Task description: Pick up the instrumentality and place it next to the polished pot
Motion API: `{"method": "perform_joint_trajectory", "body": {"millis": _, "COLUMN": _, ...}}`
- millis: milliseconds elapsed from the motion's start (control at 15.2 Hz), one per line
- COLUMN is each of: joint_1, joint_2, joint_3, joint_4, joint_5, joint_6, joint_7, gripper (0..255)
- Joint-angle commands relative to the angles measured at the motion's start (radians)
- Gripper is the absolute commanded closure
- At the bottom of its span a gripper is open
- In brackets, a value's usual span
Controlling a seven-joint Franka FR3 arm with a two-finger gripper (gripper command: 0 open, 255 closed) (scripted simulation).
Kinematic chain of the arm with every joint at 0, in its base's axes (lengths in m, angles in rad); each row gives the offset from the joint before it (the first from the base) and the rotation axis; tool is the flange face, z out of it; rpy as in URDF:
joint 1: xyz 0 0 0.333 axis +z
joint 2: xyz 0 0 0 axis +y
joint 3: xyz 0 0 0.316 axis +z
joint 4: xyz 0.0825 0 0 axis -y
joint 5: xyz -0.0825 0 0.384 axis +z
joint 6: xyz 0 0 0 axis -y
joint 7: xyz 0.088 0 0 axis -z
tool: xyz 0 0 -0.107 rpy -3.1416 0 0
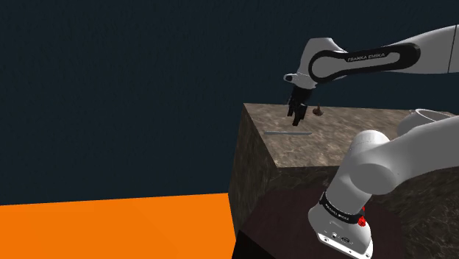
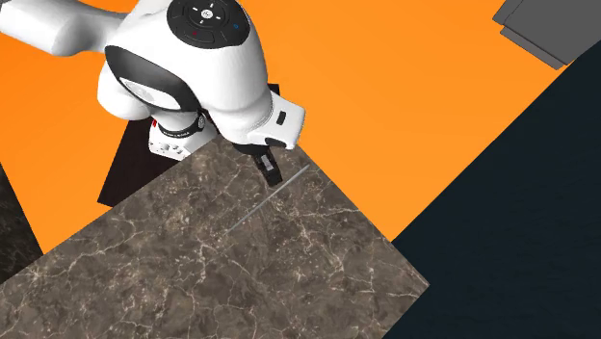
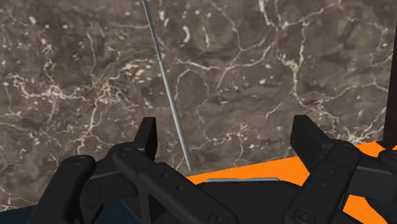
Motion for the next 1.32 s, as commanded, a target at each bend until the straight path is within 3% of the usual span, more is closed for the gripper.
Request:
{"method": "perform_joint_trajectory", "body": {"millis": 0, "joint_1": 0.029, "joint_2": 0.057, "joint_3": -0.084, "joint_4": 0.008, "joint_5": -0.027, "joint_6": 0.077, "joint_7": -0.118, "gripper": 0}}
{"method": "perform_joint_trajectory", "body": {"millis": 198, "joint_1": 0.089, "joint_2": 0.145, "joint_3": -0.198, "joint_4": 0.026, "joint_5": -0.04, "joint_6": 0.179, "joint_7": -0.263, "gripper": 0}}
{"method": "perform_joint_trajectory", "body": {"millis": 726, "joint_1": 0.11, "joint_2": 0.223, "joint_3": -0.257, "joint_4": -0.028, "joint_5": -0.053, "joint_6": 0.311, "joint_7": -0.269, "gripper": 0}}
{"method": "perform_joint_trajectory", "body": {"millis": 1188, "joint_1": 0.11, "joint_2": 0.223, "joint_3": -0.257, "joint_4": -0.028, "joint_5": -0.053, "joint_6": 0.31, "joint_7": -0.269, "gripper": 0}}
{"method": "perform_joint_trajectory", "body": {"millis": 1254, "joint_1": 0.11, "joint_2": 0.223, "joint_3": -0.257, "joint_4": -0.028, "joint_5": -0.053, "joint_6": 0.31, "joint_7": -0.269, "gripper": 255}}
